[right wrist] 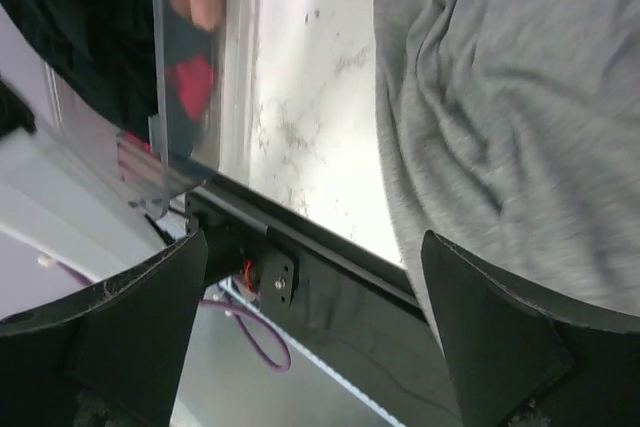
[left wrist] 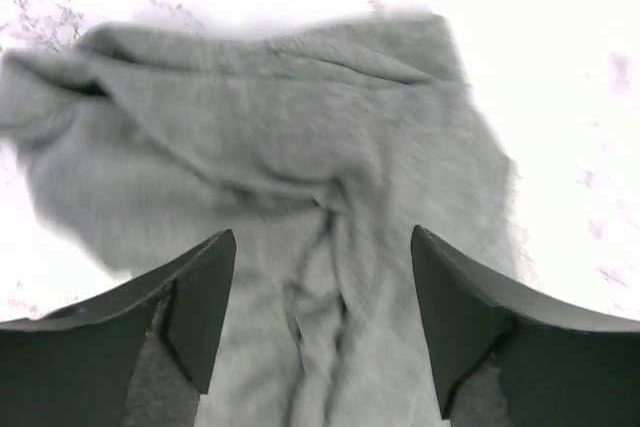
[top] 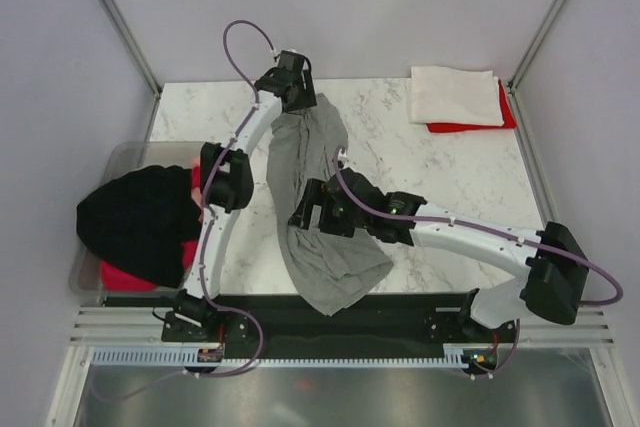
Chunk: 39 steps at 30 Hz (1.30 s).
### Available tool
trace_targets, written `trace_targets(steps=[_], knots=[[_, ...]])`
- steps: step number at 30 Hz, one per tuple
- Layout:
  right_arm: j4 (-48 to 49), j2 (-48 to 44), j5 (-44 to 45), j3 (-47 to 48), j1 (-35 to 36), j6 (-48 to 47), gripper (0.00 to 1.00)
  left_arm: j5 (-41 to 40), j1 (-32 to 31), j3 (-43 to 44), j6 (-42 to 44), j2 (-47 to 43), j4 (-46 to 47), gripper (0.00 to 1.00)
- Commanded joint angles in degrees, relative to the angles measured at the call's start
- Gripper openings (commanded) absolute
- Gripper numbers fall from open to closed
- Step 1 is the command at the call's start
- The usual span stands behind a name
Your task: Fold and stack the t-shirts
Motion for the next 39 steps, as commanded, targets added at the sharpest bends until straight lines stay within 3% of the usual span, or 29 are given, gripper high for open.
trace_targets(steps=[1, 6, 10, 12, 13, 14, 19, 24, 33, 39], knots=[[-11.36, -1.06, 8.82, 9.34, -1.61, -6.53, 0.96, 5.28, -0.34, -2.81, 7.82, -15.12, 4.47, 0.81], [-12.80, 5.53, 9.82, 17.45, -7.84, -14.54, 0.95, 8.72, 1.41, -14.94, 8.45, -30.42, 2.38, 0.88], [-9.81, 15.70, 6.58, 26.65, -14.33, -21.67, 0.93, 8.01, 3.35, -31.45, 5.91, -51.55, 0.09, 0.88], [-8.23, 20.55, 0.44, 30.89, -16.45, -23.94, 0.92, 7.40, 3.53, -44.45, 5.37, -59.15, 0.26, 0.87], [-7.10, 31.54, -7.33, 41.26, -18.99, -25.88, 0.92, 8.70, 3.53, -61.64, 3.98, -74.24, 2.09, 0.87], [-7.08, 31.65, -7.41, 41.37, -19.01, -25.89, 0.92, 8.72, 3.53, -61.81, 3.96, -74.39, 2.11, 0.87], [1.57, 49.29, -23.21, 53.66, -24.10, -21.79, 0.90, 10.73, 3.35, -82.24, 2.56, -91.33, 2.11, 0.84], [7.95, 60.72, -28.94, 58.67, -29.28, -16.84, 0.88, 13.29, 3.27, -90.02, 4.57, -103.04, 1.84, 0.84], [8.30, 66.88, -24.20, 57.54, -39.38, -20.27, 0.89, 15.22, 3.27, -94.86, 6.68, -106.56, 3.59, 0.83], [6.98, 74.97, -25.87, 68.25, -42.22, -19.66, 0.89, 17.06, 3.27, -95.65, 7.48, -106.56, 5.62, 0.83]])
